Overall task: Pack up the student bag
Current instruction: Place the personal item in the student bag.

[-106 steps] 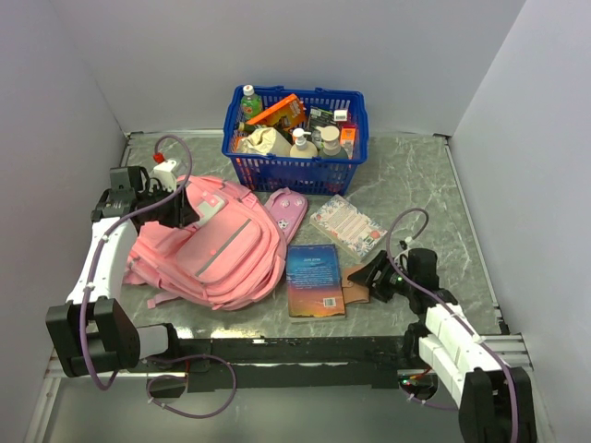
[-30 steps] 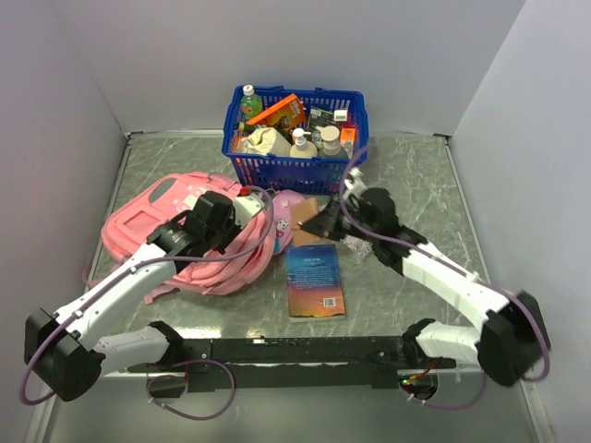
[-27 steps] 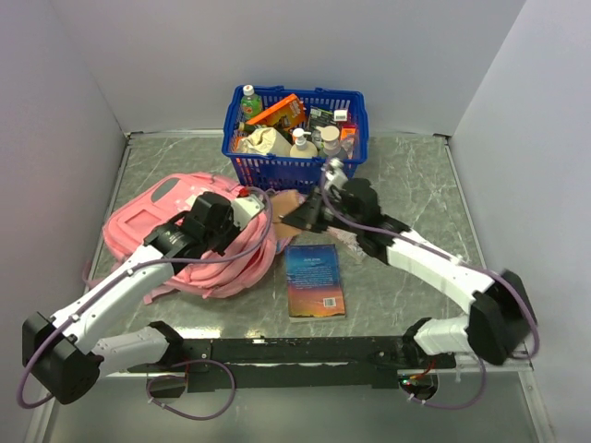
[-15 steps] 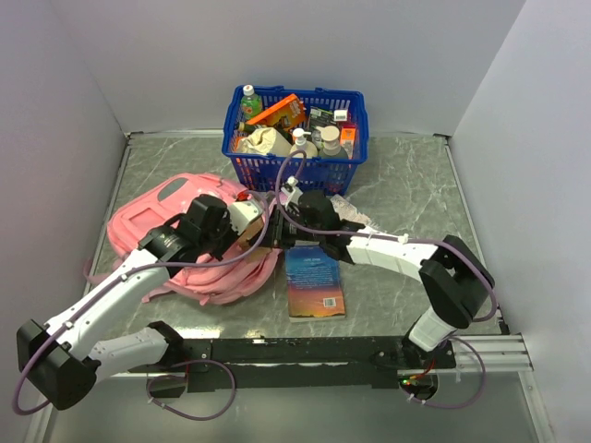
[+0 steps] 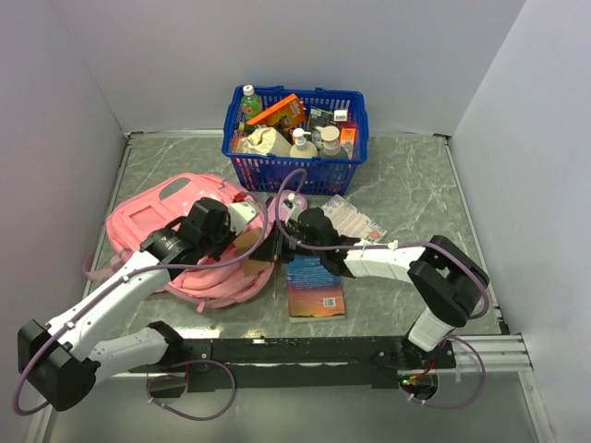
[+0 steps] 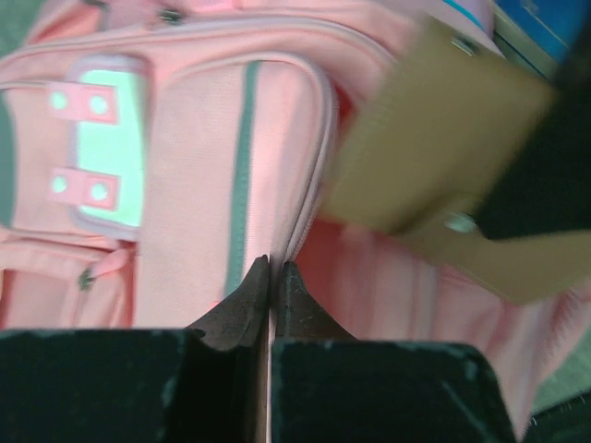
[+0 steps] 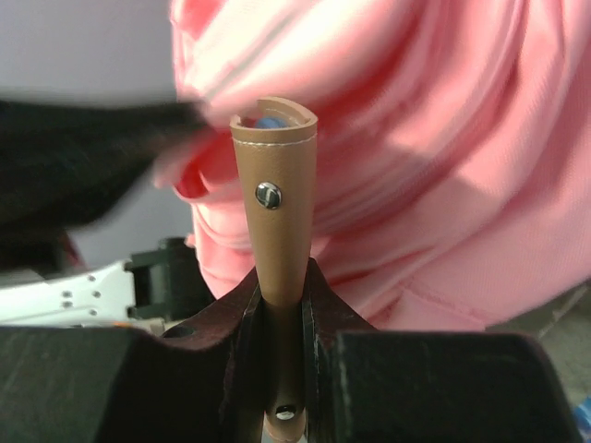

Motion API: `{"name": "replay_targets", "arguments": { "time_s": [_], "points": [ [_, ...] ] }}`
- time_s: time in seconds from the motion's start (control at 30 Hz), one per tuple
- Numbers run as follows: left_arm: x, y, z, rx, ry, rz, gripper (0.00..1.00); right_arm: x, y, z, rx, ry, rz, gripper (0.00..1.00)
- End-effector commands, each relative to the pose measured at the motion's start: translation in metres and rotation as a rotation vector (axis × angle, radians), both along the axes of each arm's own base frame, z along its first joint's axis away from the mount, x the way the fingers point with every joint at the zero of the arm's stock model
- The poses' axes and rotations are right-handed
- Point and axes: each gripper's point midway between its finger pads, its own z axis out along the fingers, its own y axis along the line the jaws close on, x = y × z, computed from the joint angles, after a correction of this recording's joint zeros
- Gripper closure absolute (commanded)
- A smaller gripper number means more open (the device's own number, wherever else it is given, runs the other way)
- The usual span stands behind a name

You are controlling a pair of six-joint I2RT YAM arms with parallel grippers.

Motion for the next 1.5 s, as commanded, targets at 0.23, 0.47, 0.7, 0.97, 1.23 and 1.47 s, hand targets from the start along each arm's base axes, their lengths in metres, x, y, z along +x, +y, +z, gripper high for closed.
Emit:
{"name": "replay_targets", "arguments": {
  "time_s": [0.23, 0.47, 0.7, 0.97, 1.23, 1.47],
  "points": [
    [0.04, 0.002, 0.06, -0.201, -0.163, 0.09, 0.99, -0.053, -0.025, -0.046, -0.081, 0.102, 0.081, 0.94],
    [0.004, -0.032, 0.08, -0.341, -0.036, -0.098, 0.99, -0.047, -0.01, -0.019, -0.04, 0.038, 0.133, 0.94],
    [-0.007, -0.022, 0.072, -0.338, -0.034, -0.064, 0.99, -0.046, -0.013, 0.037, 0.066, -0.048, 0.134, 0.95],
    [-0.001, -0.023, 0.092, -0.378, -0.096, -0.047, 0.99, -0.045, 0.008, 0.063, 0.145, 0.012, 0.197, 0.95],
    [-0.005, -0.025, 0.086, -0.391, -0.091, -0.059, 0.99, -0.046, 0.016, 0.066, 0.187, 0.06, 0.222, 0.96],
    [-0.019, -0.038, 0.084, -0.432, -0.033, -0.138, 0.99, -0.029, 0.04, 0.068, 0.256, 0.1, 0.221, 0.97]
  ]
}}
